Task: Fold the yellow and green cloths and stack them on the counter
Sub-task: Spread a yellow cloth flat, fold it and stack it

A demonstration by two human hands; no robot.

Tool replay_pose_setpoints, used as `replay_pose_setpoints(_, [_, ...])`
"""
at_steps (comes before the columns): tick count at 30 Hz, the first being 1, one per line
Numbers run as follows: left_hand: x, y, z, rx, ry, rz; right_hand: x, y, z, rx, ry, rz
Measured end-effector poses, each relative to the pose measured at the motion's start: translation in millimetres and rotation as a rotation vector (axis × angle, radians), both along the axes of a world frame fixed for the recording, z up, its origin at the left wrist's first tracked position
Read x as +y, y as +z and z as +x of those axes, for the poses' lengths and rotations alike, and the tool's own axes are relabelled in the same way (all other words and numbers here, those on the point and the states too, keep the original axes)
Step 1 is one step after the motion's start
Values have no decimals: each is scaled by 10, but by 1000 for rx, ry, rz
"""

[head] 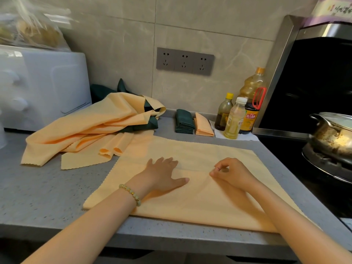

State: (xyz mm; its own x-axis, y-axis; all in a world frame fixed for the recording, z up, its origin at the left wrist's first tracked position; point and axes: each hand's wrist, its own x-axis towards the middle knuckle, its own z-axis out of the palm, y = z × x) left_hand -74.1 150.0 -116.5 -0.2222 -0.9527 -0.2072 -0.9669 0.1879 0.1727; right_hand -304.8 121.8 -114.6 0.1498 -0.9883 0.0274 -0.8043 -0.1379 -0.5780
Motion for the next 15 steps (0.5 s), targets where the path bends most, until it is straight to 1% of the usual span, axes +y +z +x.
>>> replay_pose_setpoints(12, [237, -48, -458, -6, -91, -9, 8, 1, 42, 27, -27, -17])
replay_pose_setpoints(15, [261, -101, -493, -31, -95, -30, 29, 13, 75, 60, -40, -10])
